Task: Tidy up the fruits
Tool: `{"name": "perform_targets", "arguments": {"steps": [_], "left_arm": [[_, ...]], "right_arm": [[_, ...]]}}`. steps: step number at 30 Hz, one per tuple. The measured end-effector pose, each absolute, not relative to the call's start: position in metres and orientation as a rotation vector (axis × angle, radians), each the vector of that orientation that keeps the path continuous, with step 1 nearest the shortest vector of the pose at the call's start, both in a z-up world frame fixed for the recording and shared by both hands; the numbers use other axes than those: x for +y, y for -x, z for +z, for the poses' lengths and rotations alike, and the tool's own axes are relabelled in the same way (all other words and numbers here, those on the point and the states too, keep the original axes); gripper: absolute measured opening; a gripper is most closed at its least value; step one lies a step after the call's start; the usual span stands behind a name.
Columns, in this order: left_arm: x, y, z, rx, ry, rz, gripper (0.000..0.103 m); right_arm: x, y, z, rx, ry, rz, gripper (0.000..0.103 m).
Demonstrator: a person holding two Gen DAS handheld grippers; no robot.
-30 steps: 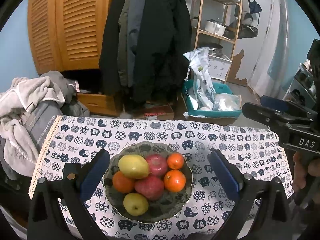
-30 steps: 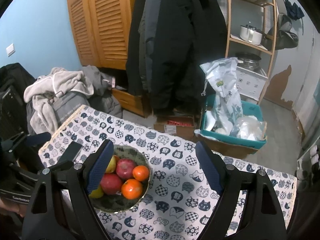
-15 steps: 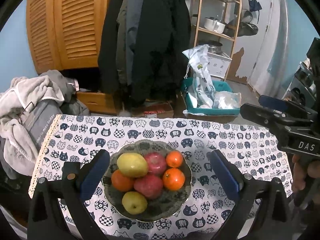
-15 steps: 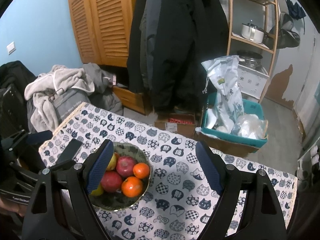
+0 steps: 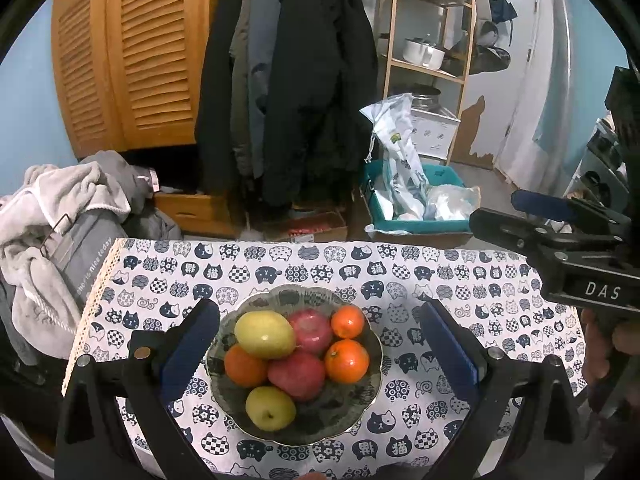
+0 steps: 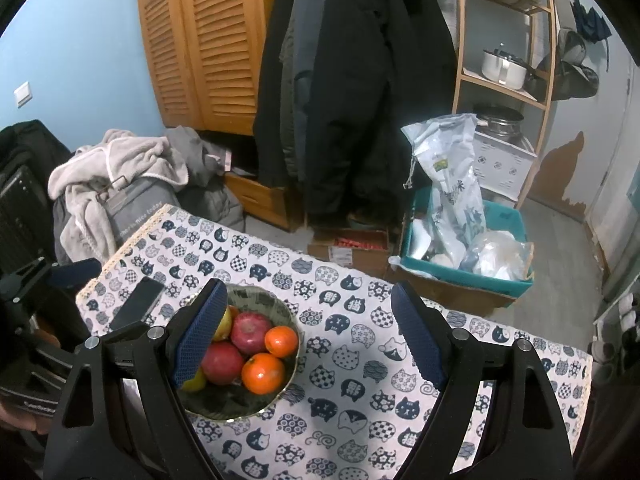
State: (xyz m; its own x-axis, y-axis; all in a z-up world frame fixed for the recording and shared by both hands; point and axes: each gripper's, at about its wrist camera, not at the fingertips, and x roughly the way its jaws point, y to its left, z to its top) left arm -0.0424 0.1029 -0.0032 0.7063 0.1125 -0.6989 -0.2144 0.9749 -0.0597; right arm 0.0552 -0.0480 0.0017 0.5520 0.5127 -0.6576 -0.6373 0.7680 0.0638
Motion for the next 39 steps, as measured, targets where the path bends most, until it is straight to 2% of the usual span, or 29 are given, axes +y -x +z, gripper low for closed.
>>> {"name": "perform_targets", "arguments": {"steps": [39], "left_arm": [[0.1012, 0.0411, -0.0029, 0.783, 0.148, 0.18, 0.101]], "right_arm": [[-0.0539, -0.0567, 0.0024, 0.708, 0.191, 0.684, 0.083]]}}
